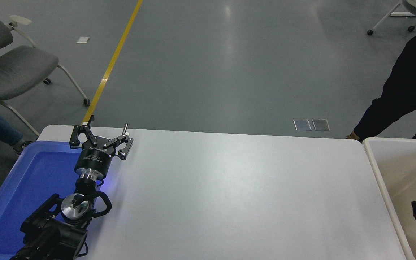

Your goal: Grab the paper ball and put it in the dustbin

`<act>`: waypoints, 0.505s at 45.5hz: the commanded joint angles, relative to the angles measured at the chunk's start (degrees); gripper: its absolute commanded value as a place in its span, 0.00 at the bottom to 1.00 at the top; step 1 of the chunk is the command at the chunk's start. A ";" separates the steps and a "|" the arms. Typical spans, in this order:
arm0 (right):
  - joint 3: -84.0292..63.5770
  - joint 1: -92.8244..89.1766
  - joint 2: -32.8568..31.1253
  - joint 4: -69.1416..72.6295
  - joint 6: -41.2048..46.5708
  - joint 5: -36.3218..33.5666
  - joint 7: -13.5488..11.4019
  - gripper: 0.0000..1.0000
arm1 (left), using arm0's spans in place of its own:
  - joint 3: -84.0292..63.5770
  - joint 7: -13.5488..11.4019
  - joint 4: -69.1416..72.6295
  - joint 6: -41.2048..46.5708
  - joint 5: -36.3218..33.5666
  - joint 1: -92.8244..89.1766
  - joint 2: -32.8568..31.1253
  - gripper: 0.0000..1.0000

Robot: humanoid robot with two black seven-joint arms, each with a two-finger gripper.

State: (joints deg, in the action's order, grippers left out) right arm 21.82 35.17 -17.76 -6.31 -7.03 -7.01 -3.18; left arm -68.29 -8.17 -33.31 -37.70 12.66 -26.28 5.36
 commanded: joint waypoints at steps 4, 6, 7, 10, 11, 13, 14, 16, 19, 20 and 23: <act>-0.38 0.95 -1.04 -0.01 0.09 -0.02 0.02 1.00 | 0.09 0.00 0.00 -0.09 0.00 0.00 0.00 0.99; -0.38 1.74 -1.40 -0.01 0.09 -0.02 0.02 1.00 | 0.00 0.00 0.00 0.00 0.00 0.00 0.00 0.99; -0.38 2.18 -1.40 -0.01 0.09 -0.02 0.02 1.00 | 0.00 0.00 0.00 -0.09 0.00 0.00 0.00 0.99; -0.29 3.85 -1.40 0.07 0.09 -0.02 0.02 1.00 | 0.00 0.00 0.00 -0.09 0.00 0.00 0.00 0.99; -0.29 4.37 -1.31 0.07 0.09 -0.02 0.02 1.00 | 0.00 0.00 0.00 0.00 0.00 0.00 0.00 0.99; -0.38 5.78 -1.40 0.95 0.09 -0.02 0.10 1.00 | 0.00 0.00 0.00 0.00 0.00 0.00 0.00 0.99; -0.46 6.13 -1.57 1.65 0.09 -0.02 0.10 1.00 | 0.00 0.00 0.00 -0.09 0.00 0.00 0.00 0.99; -0.55 7.36 -2.27 4.01 0.09 -0.02 0.19 1.00 | 0.00 0.00 0.00 -0.09 0.00 0.00 0.00 0.99; -0.46 8.24 -3.76 8.06 0.17 -0.02 0.28 1.00 | 0.00 0.00 0.00 -0.09 0.00 0.00 0.00 0.99; -0.46 8.42 -4.38 9.73 0.26 -0.02 0.28 1.00 | 0.00 0.00 0.00 0.00 0.00 0.00 0.00 0.99; -0.46 8.68 -6.05 15.44 0.35 -0.02 0.28 1.00 | 0.00 0.00 0.00 0.00 0.00 0.00 0.00 0.99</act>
State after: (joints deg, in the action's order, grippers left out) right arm 21.41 40.77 -20.18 -2.02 -6.91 -7.02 -3.03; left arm -68.28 -8.18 -33.30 -37.75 12.66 -26.28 5.36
